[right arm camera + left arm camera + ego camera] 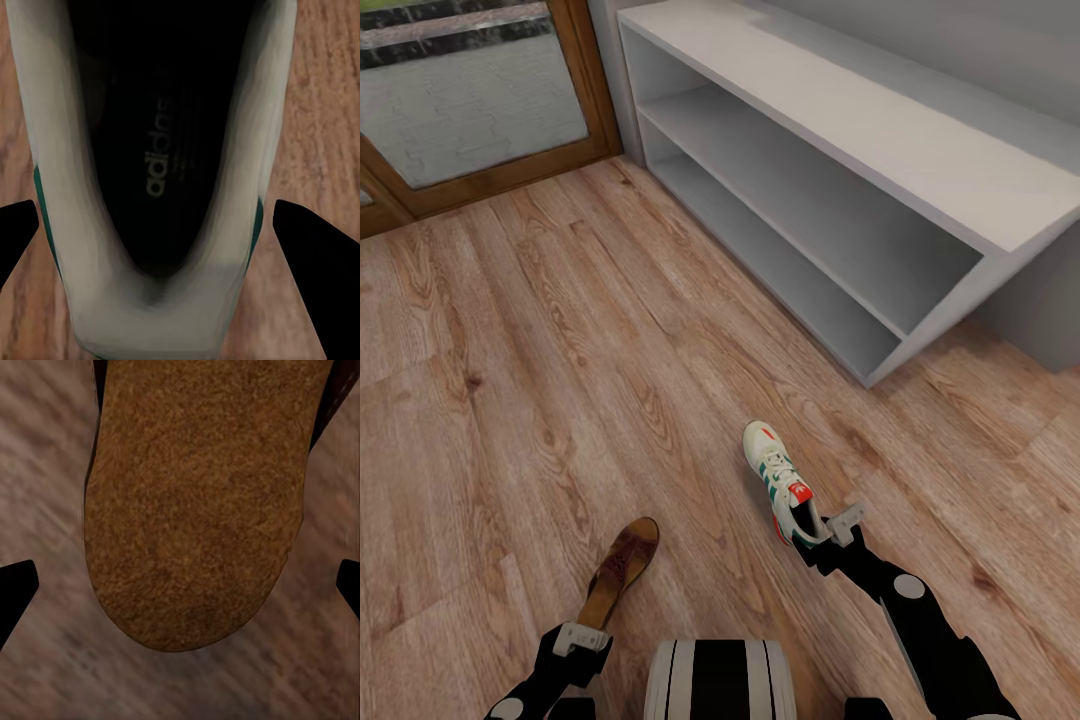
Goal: Pick up the two gym shoes and the two sandals from the corridor floor and place them onto the hallstand (shoe rack) in the corridor, making sure they are on the rack and not on the floor. Arrange them so the two gym shoes are next to each other and the two sandals are next to each other.
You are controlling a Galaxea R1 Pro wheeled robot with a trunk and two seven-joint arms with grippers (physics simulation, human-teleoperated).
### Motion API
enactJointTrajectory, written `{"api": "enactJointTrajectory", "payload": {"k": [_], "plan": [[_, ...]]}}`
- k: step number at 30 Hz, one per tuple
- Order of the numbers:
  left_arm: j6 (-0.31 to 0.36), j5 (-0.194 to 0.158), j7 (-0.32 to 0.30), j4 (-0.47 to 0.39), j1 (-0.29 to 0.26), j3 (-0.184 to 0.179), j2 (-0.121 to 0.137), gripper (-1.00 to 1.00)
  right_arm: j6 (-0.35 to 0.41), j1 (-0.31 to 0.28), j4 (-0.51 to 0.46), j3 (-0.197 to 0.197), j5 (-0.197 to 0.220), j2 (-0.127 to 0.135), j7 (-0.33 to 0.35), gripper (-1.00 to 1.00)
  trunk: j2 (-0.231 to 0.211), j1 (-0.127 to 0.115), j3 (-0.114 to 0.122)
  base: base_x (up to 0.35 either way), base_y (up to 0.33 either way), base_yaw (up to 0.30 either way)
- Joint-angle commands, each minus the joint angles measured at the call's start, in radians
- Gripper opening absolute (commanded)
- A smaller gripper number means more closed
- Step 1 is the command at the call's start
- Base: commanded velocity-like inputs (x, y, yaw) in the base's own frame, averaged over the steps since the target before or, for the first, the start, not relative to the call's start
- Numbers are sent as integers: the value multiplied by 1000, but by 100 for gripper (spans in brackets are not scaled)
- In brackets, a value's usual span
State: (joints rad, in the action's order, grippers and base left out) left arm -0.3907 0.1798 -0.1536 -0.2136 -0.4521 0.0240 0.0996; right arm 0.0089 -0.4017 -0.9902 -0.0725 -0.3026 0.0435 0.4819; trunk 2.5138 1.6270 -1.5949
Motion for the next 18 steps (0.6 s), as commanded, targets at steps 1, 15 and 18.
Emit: {"api": "enactJointTrajectory", "payload": {"k": [1, 15, 18], "plan": [[-3, 6, -2, 0, 0, 3, 0, 100, 1, 0, -1, -3, -7, -1, 6, -100, 0, 0, -1, 49, 23, 0], [-3, 6, 5, 0, 0, 2, -1, 100, 2, 0, -2, -3, -7, -1, 6, -100, 0, 0, -1, 11, 5, 0], [-4, 6, 5, 0, 0, 2, -2, 100, 1, 0, -2, -3, -7, -1, 6, -100, 0, 0, -1, 0, 0, 0]]}}
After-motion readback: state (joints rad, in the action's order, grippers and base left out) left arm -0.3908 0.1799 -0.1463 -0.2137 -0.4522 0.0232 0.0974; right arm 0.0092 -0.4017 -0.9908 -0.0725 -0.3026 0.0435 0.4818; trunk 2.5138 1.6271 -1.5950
